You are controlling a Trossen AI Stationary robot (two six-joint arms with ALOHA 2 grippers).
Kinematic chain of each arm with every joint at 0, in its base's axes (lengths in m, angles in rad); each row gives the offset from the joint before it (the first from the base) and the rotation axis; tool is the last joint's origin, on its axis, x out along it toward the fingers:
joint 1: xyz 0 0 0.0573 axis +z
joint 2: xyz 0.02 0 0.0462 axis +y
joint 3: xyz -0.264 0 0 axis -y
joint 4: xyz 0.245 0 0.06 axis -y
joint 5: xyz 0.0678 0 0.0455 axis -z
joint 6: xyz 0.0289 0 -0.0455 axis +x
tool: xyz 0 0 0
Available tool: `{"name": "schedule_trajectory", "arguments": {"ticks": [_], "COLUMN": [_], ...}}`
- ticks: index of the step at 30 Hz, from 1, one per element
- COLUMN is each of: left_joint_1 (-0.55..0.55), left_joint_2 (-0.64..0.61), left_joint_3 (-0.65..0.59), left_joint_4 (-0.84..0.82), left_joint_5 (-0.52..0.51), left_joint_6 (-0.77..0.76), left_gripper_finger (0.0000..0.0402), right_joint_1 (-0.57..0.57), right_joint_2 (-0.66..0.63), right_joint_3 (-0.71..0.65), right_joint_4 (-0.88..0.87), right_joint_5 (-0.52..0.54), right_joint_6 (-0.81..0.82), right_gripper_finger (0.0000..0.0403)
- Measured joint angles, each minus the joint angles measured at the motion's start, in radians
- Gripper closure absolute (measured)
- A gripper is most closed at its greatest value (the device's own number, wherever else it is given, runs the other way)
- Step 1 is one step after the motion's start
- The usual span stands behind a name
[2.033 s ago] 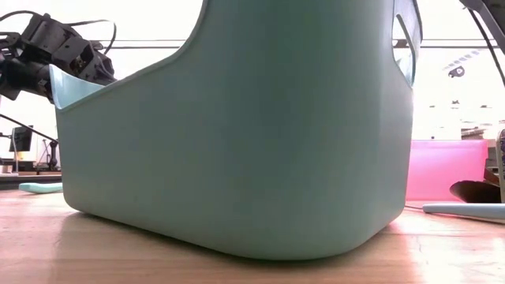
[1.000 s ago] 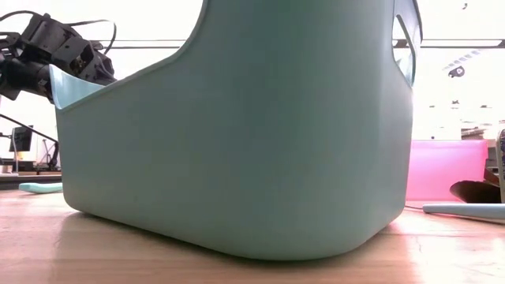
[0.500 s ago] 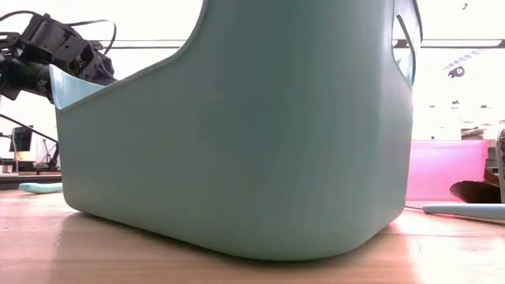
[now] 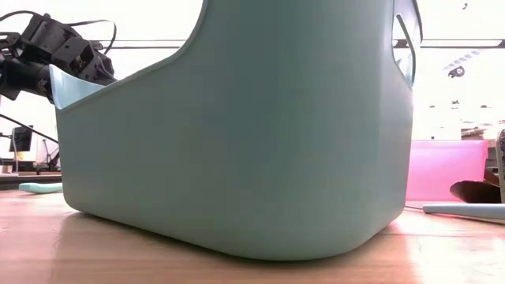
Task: Pick & Place Food Item
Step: Put the green seasoning can into the green bin
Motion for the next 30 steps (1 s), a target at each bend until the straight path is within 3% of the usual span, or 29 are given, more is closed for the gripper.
{"name": "schedule_trajectory", "arguments": {"ticks": [9,18,23,30], "left_joint_1": [0.0,0.0,0.0,0.0], "left_joint_2": [0.0,0.0,0.0,0.0], "left_joint_3": [0.0,0.0,0.0,0.0], "left_joint_4": [0.0,0.0,0.0,0.0], "left_joint_5": [0.0,0.0,0.0,0.0], "left_joint_6": [0.0,0.0,0.0,0.0], "left_gripper_finger": [0.0086,0.0087,0.0087,0.0087], "right_joint_1": [0.177,0.282,0.328,0.358], "right_joint_2": [0.16,0.316,0.405,0.526], "right_joint_3": [0.005,0.095,0.183,0.297], "right_joint_4": [0.061,0.05,-0.041,-0.204], "right_joint_5": [0.122,0.198,0.209,0.259], "right_joint_6": [0.262,0.494,0.562,0.634], "right_gripper_finger": [0.0266,0.028,0.0266,0.0281]}}
